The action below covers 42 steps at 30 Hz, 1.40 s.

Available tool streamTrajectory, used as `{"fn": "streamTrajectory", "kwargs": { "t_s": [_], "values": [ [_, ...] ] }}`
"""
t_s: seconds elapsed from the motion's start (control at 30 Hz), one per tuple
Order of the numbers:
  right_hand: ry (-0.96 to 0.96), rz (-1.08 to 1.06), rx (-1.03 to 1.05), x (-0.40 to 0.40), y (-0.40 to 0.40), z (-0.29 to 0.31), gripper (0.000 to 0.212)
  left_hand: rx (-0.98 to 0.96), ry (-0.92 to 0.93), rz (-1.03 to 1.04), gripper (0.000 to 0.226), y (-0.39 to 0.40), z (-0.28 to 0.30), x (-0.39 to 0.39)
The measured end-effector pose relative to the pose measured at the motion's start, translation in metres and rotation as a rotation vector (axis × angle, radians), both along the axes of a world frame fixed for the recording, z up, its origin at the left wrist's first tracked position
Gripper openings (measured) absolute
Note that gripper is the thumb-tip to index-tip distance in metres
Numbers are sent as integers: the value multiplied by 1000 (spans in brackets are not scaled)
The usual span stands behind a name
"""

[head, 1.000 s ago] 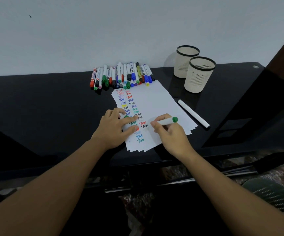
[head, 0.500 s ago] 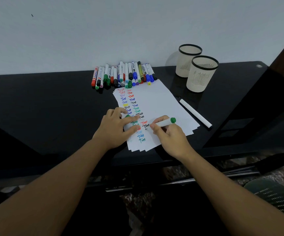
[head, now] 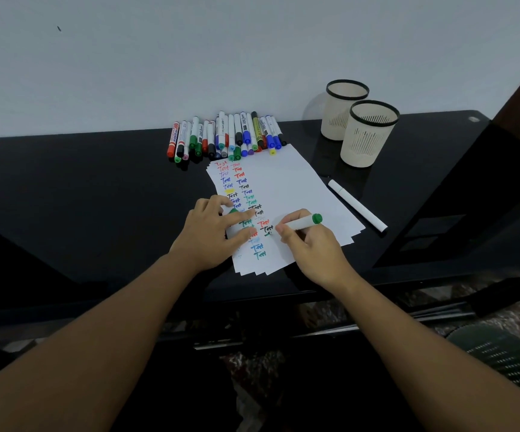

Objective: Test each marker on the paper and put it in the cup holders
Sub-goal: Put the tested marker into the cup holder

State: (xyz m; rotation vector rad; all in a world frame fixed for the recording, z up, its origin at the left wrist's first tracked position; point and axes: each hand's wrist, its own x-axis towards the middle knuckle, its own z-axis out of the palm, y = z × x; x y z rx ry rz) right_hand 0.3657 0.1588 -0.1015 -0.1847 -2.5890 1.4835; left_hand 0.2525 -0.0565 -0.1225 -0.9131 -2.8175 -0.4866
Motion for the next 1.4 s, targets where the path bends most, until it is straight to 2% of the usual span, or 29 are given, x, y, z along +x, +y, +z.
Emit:
{"fn": "streamTrajectory", "kwargs": {
  "t_s": [0.27, 1.07, 1.23, 1.4],
  "values": [
    [-3, -35, -60, 3, 1, 2, 11, -2, -7, -3, 64, 0, 1, 0],
    [17, -47, 13, 4, 1, 3, 12, 7, -11, 3, 64, 0, 0, 1],
    [22, -66, -52, 2, 1, 2, 10, 10, -10, 2, 63, 0, 0, 1],
    [24, -54, 14, 2, 0, 2, 13, 6, -15, -1, 64, 0, 1, 1]
  ]
}}
